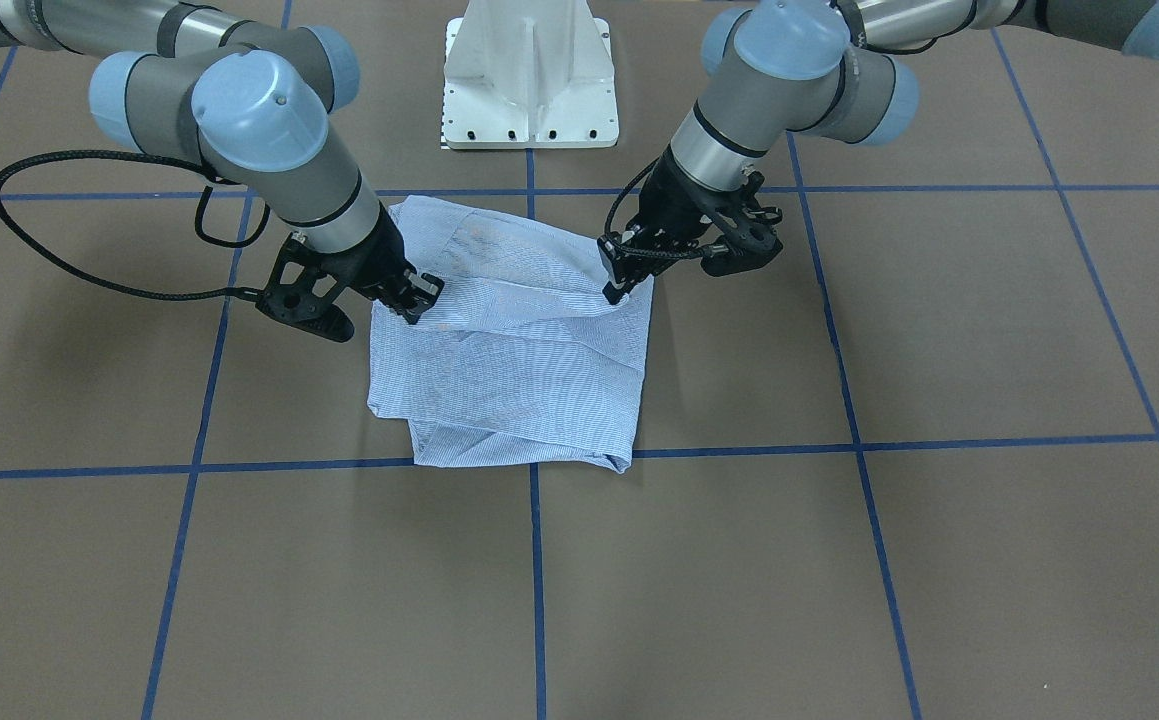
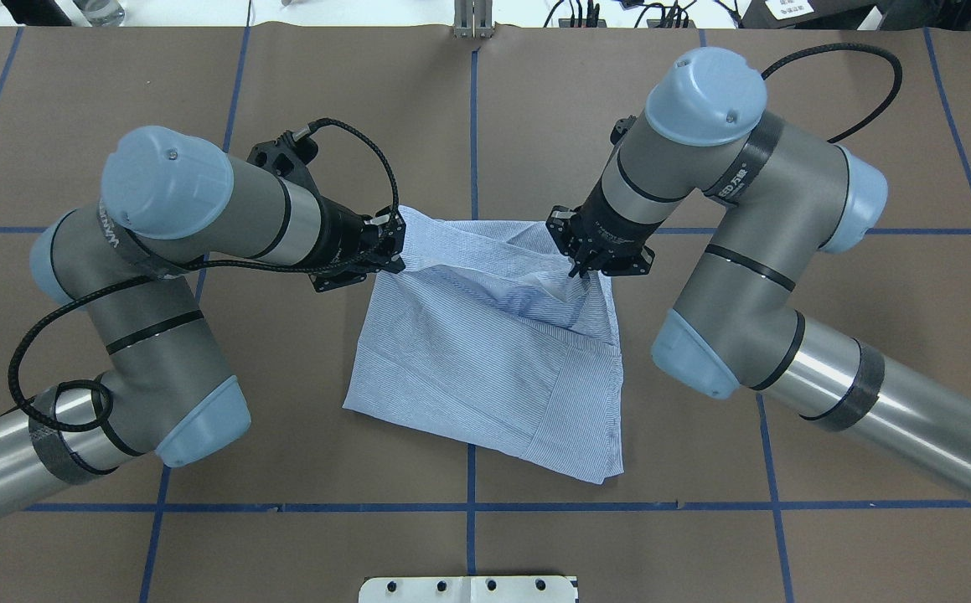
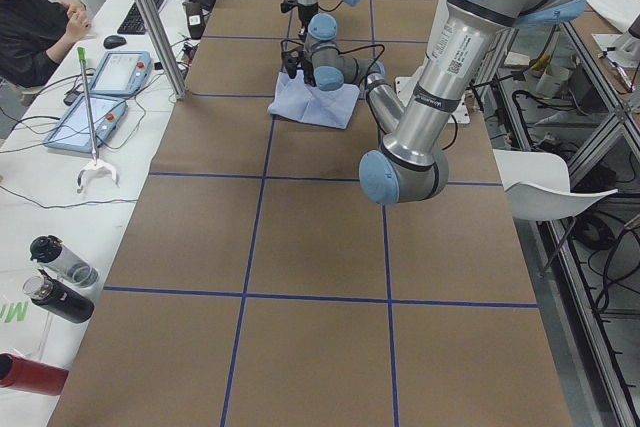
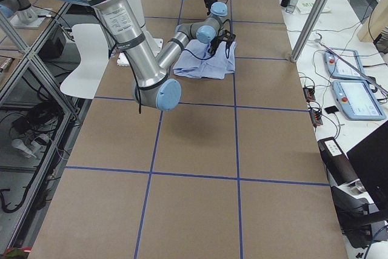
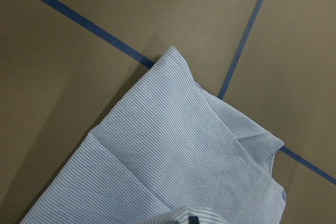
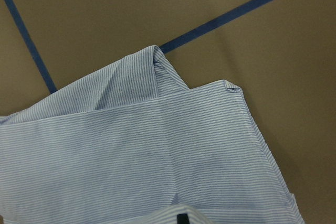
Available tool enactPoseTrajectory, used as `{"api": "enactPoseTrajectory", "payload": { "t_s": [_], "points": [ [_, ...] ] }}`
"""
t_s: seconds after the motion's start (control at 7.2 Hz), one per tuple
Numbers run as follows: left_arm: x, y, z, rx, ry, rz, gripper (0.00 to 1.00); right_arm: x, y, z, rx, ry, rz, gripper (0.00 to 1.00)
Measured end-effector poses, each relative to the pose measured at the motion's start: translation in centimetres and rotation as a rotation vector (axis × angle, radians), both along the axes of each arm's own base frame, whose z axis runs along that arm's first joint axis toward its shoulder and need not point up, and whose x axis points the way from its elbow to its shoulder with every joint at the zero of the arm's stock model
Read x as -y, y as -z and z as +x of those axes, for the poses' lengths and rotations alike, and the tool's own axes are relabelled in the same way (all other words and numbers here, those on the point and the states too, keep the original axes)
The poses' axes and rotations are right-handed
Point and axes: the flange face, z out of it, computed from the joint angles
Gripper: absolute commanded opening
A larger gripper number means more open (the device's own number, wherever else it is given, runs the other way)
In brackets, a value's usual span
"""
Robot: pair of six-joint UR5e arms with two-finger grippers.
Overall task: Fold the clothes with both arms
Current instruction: 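Lay the held edge over the far end of the shirt with both grippers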
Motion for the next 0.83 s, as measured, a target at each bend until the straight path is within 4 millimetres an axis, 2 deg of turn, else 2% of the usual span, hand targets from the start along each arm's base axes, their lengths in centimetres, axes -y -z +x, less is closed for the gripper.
{"api": "enactPoseTrajectory", "payload": {
  "t_s": [0.56,0.83],
  "points": [
    [0.8,2.0,-0.5,-0.03,-0.015,0.005,0.0,2.2,-0.2,2.3,0.019,0.008,-0.005,0.0],
    [2.3,1.3,1.2,-0.029,-0.009,-0.003,0.0,3.8,-0.8,1.1,-0.003,0.013,-0.015,0.0]
  ]
}}
